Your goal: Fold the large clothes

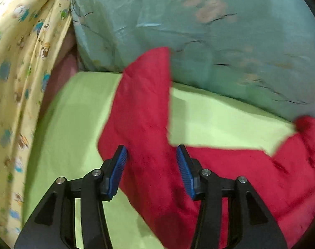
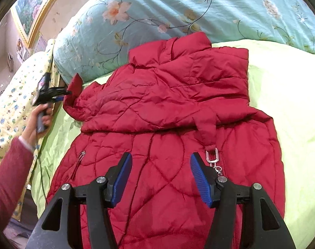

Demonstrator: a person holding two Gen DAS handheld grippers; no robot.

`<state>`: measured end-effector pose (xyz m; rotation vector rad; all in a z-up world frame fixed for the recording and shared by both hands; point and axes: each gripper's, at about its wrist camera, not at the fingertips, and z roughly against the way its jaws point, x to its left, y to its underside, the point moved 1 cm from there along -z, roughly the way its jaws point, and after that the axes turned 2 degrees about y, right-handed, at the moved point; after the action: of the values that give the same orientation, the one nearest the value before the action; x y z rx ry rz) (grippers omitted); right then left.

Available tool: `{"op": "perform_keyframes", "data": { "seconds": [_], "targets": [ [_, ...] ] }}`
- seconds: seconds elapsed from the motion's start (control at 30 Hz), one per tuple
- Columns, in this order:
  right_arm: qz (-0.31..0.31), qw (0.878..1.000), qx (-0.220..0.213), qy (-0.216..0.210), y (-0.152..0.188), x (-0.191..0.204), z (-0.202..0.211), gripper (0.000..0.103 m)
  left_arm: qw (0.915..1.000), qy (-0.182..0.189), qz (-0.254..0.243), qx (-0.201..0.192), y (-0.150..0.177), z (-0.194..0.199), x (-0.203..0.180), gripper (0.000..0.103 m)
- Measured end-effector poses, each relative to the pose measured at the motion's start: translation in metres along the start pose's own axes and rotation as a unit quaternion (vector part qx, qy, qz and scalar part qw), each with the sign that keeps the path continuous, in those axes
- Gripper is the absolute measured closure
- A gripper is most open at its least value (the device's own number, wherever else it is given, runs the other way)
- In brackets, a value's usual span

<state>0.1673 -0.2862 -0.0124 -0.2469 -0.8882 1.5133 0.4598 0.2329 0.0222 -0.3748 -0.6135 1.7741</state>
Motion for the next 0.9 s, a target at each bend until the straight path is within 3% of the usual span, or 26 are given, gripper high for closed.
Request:
{"op": "perform_keyframes", "data": {
  "seconds": [0.03,0.07,0.1,0.4,0.63,0.9],
  "targets": [
    [-0.002,1.000,0.000,0.000,0.001,-0.001,0.001,0.043,1.0000,-0.004,0.000,0.005,-0.003,-0.006,0.001,0.058],
    [-0.004,1.000,0.001,0.000,0.002,-0.002,0.001,0.043,0.9999,-0.005,0.000,0.008,-0.006,-0.012,0.002,0.080],
    [-0.006,1.000,0.003,0.000,0.004,-0.003,0.001,0.043,0.9999,-0.004,0.001,0.013,-0.007,-0.014,0.005,0.091],
    [-0.009,1.000,-0.006,-0.013,0.006,-0.001,0.006,0.042,0.9901,0.128,0.034,-0.048,0.034,0.044,0.008,0.094],
    [-0.009,1.000,-0.011,-0.024,0.006,0.008,0.009,0.042,0.9703,0.225,0.037,-0.082,0.083,0.104,-0.014,0.095],
    [-0.036,0.999,-0.008,-0.028,0.009,0.000,0.008,0.041,0.9469,0.302,0.001,-0.110,0.121,0.160,-0.081,0.095]
  ]
}}
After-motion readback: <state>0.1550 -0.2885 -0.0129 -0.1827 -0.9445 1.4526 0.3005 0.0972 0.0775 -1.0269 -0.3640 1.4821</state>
